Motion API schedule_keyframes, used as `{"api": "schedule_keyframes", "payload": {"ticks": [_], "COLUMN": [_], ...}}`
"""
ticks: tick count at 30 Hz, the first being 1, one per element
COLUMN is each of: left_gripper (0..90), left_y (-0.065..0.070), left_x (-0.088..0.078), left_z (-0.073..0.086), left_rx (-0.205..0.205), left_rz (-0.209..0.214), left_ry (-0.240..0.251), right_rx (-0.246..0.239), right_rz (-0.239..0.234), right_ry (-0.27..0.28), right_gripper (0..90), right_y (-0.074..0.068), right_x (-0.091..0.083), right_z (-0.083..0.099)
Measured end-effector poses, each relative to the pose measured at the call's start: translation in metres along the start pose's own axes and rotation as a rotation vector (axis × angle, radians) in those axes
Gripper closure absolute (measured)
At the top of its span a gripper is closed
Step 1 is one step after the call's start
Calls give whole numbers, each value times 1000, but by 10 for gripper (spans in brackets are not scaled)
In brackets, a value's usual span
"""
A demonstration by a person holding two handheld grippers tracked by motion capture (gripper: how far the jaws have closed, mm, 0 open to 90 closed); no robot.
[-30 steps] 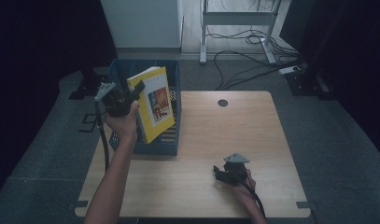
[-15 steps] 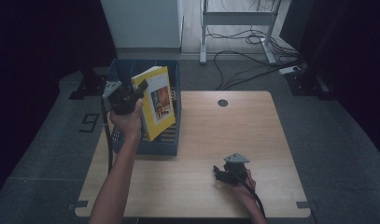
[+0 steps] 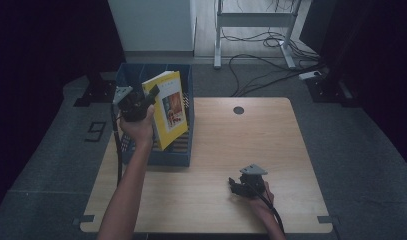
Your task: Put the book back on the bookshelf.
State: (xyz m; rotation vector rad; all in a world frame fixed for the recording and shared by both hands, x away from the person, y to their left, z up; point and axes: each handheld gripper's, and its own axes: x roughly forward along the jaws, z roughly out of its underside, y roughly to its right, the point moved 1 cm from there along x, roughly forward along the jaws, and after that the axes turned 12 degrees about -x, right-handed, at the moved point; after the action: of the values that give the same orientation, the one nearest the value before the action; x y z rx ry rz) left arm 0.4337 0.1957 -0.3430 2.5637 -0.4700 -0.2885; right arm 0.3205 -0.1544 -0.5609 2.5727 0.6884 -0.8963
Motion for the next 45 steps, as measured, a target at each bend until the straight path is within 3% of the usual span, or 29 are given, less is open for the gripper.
{"api": "schedule_keyframes", "payload": {"ticks": [28,38,45], "left_gripper": [749,750,751], "left_y": [-7,-8,-4], "left_x": [29,28,30], "left_z": [21,20,21], "left_rx": [-3,-1,36], "left_rz": [-28,-35,-57], "left_ry": [-49,-31,-26], "right_rx": [1,0,0], "right_rz": [-1,0,0], "right_ry": [0,0,0], "right_gripper": [291,291,291], "right_y": [0,0,0], "right_x": [0,0,0], "right_z": [0,0,0]}}
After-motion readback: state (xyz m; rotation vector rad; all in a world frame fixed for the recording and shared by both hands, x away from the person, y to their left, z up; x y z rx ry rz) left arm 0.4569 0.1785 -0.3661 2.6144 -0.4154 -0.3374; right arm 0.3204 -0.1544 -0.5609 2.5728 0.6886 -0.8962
